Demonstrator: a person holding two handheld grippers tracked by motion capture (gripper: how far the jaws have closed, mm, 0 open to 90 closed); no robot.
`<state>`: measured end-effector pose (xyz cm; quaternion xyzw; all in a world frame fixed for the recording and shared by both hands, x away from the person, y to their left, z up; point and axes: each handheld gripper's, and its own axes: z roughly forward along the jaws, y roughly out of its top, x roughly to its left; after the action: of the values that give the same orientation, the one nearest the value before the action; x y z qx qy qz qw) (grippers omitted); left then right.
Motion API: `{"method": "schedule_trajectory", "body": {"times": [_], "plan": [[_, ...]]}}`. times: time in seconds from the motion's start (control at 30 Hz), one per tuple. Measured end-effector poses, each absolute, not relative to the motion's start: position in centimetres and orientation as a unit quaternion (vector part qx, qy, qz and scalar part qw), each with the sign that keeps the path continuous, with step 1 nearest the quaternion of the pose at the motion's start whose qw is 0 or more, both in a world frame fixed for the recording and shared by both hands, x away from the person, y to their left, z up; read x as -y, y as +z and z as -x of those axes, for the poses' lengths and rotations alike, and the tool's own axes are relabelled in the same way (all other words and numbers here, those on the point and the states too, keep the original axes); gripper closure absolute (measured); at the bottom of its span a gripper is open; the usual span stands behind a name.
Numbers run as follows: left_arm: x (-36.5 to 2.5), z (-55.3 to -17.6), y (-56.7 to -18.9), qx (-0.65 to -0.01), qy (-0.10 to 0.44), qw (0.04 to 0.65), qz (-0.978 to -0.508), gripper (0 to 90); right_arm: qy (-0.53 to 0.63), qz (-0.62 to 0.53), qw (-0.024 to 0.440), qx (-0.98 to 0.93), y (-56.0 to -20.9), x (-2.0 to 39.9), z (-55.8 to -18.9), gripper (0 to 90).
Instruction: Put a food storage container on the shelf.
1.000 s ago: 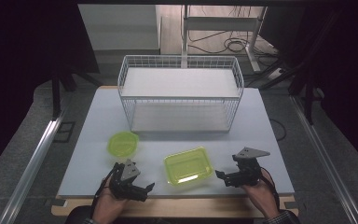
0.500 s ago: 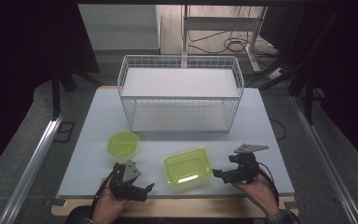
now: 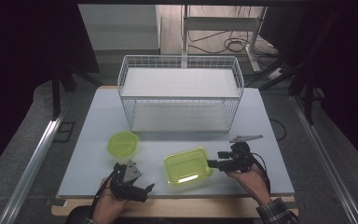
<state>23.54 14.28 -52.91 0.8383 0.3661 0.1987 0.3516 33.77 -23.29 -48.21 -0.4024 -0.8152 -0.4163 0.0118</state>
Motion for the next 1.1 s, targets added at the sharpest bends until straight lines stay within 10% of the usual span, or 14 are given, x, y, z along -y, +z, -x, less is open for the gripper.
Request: {"method": "schedule_trajectory", "body": {"times": [0.77,1.1], "plan": [[-14.3,-23.6,-53.1,-0.367,0.201,0.338,-0.843,2.1,-0.400,0.474,0.184,0.763,-50.7,22.4,-37.6,76.6],[-14.4,-23.6,-53.1,-0.368,0.205,0.338,-0.842,2.1,-0.406,0.457,0.198,0.766,-50.3,22.2,-37.6,80.0]]}}
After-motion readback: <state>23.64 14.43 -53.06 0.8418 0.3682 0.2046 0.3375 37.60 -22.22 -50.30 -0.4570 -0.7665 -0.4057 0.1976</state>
